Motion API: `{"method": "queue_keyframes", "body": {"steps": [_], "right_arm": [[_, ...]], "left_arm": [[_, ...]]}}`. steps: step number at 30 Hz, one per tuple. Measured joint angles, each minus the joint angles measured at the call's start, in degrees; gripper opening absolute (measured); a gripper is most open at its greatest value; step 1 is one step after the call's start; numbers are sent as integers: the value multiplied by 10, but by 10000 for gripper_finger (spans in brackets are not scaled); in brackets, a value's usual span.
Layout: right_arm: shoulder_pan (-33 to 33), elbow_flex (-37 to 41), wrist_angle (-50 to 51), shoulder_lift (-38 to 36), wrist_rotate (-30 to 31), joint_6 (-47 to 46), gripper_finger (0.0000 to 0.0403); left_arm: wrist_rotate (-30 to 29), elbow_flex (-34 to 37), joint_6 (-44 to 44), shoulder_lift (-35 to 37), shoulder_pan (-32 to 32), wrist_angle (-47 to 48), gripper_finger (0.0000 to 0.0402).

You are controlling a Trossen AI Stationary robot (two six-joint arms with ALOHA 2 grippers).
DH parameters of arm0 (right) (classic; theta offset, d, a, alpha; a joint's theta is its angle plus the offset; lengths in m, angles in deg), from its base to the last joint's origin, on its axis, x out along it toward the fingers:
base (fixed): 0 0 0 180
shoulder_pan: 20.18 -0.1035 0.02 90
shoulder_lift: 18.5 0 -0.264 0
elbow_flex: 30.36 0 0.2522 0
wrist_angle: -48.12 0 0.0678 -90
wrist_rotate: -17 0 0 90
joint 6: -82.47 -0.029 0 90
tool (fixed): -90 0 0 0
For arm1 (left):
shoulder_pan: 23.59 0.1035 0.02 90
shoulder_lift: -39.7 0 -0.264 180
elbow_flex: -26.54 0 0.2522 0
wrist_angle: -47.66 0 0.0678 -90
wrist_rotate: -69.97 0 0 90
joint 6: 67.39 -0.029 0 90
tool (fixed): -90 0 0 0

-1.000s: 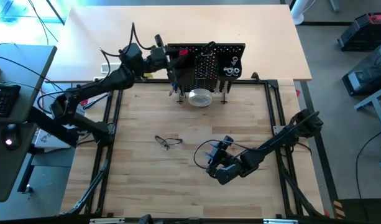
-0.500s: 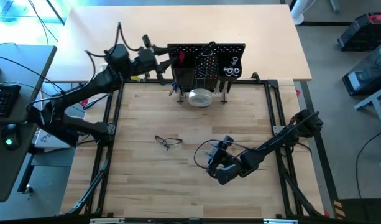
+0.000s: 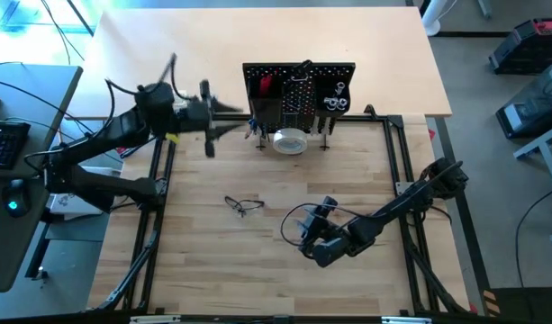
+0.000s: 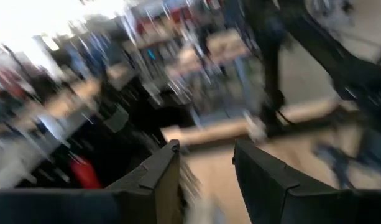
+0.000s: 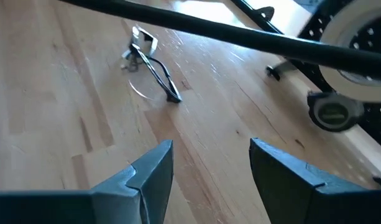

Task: Hang tools onto peg board
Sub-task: Put the transparent safety glasses into the left black bin on the peg board

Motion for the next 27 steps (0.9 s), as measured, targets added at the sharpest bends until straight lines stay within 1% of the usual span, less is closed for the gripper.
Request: {"method": "queue_keyframes", "body": {"steps": [3, 7, 11, 15, 19, 24, 27], "right_arm": [[2, 0, -30, 0, -13, 38, 204], [18, 0, -106, 12, -49, 107, 204], [38, 0, -210, 39, -115, 183, 204], [58, 0, -303, 78, -171, 238, 204], [80, 0, -388, 121, -194, 287, 204], [115, 0, -456, 169, -237, 310, 204], [138, 0, -475, 183, -262, 311, 204]], "left_arm": [[-12, 0, 14, 6, -29, 90, 143], [-19, 10, 51, 5, -65, 194, 143], [-20, 48, 95, 4, -102, 259, 143], [-19, 118, 142, 4, -143, 261, 143], [-21, 204, 181, 1, -177, 225, 143], [-47, 301, 240, 1, -210, 165, 143], [-49, 347, 261, 1, -231, 145, 143]]}}
